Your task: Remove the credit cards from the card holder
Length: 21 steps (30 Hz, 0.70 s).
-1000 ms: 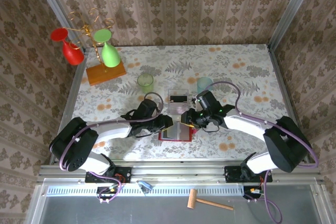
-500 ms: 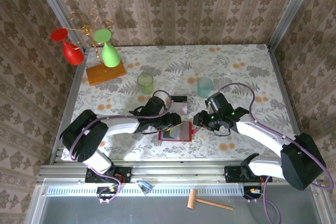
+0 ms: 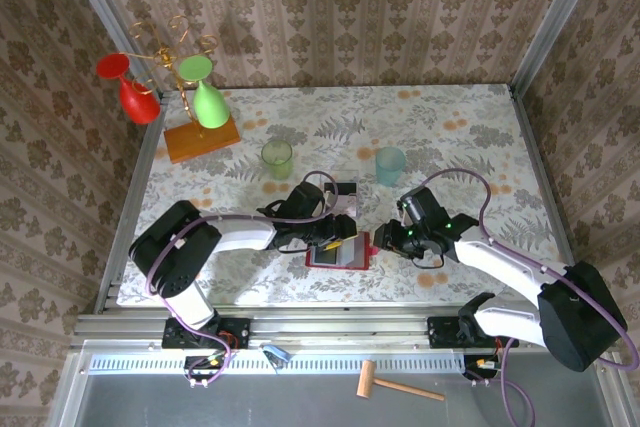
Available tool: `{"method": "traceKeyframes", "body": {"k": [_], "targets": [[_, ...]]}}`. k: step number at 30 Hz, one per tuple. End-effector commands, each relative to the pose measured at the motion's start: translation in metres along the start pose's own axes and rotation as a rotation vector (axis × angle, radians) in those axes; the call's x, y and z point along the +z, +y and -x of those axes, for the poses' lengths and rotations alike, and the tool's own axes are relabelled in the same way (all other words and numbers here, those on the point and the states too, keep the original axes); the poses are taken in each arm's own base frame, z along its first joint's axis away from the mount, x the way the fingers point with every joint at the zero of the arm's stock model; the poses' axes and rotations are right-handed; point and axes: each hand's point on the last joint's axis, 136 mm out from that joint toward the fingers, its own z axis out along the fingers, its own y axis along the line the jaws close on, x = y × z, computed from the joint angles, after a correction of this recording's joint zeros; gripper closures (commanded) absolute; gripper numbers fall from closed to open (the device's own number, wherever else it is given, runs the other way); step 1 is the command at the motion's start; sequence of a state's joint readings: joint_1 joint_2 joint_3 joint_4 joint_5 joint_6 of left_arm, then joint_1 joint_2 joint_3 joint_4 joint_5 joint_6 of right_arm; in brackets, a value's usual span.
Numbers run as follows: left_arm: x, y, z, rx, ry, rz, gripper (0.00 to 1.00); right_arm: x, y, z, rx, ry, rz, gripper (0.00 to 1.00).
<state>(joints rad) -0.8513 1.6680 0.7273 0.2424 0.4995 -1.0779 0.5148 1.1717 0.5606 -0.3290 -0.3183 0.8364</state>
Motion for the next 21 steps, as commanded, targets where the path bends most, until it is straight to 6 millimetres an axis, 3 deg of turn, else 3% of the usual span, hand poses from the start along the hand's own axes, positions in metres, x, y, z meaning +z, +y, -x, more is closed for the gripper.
{"method": "traceKeyframes", "body": {"k": [1,21], "targets": [[0.003,-0.011,0.002,0.016,0.005,-0.024,0.38,0.002,0.002,0.002,0.015,-0.007,0.019,0.6],[-0.016,-0.008,0.003,0.056,-0.031,0.041,0.33,0.003,0.008,0.005,0.005,-0.003,0.036,0.57]]}}
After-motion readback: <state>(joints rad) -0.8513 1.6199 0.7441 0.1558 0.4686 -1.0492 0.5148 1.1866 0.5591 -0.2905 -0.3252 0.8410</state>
